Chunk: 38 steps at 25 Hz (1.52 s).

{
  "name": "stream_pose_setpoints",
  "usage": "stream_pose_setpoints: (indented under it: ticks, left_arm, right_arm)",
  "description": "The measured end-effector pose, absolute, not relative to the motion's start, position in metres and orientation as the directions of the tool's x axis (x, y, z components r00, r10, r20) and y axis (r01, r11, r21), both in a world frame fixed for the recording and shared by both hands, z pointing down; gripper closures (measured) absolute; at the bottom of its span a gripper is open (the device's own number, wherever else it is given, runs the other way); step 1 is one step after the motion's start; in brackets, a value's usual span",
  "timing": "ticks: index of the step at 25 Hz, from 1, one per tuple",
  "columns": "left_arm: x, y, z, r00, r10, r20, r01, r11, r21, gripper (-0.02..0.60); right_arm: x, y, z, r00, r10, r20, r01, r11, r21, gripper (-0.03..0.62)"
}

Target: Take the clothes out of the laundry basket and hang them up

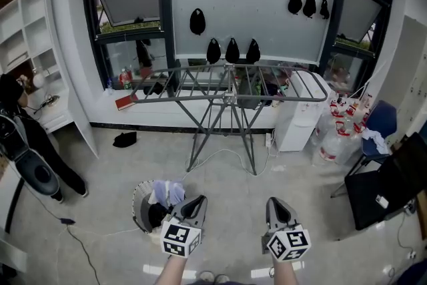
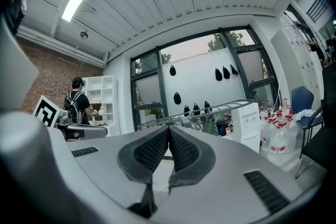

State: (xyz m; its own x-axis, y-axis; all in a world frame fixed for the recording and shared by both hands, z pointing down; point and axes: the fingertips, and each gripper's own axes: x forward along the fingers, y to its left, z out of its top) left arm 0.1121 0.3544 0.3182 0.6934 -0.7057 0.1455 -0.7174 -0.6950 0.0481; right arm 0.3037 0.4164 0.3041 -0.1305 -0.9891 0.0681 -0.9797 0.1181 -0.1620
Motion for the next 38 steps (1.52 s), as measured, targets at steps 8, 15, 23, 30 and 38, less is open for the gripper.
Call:
stream_pose_setpoints:
  ticks: [8,15,23,30,38]
  left_arm:
    - [0.095,0.345,0.313,0.695,-0.713,0.095,-0.719,-0.690,0.084,0.483]
    - [0.082,0.336,0.315,0.700,-0.710,0.077,-0.714,-0.693,0.102,0.396]
    - [0.070,0.333,0.330,0.730,-0.673,0.115,-0.683,-0.721,0.115,0.393]
    - [0.063,0.331,0.332,0.740,-0.664,0.107,-0.673,-0.728,0.130,0.393]
    - [0.074,0.305,0.328,0.752,-0.653,0.092,-0.659,-0.740,0.132,0.393]
  right_arm:
    - [0.291,0.409,0.301,-0.144,-0.988,0.048,-0.973,0.133,-0.190,0.505]
    - [0.284,0.399,0.310,-0.143,-0.989,0.043,-0.973,0.133,-0.191,0.445]
    - [0.272,0.408,0.312,-0.071,-0.995,0.065,-0.974,0.055,-0.220,0.445]
    - [0.265,0.413,0.318,-0.062,-0.996,0.062,-0.977,0.048,-0.209,0.445]
    - [0.269,0.392,0.306,-0.051,-0.998,0.042,-0.980,0.042,-0.195,0.445]
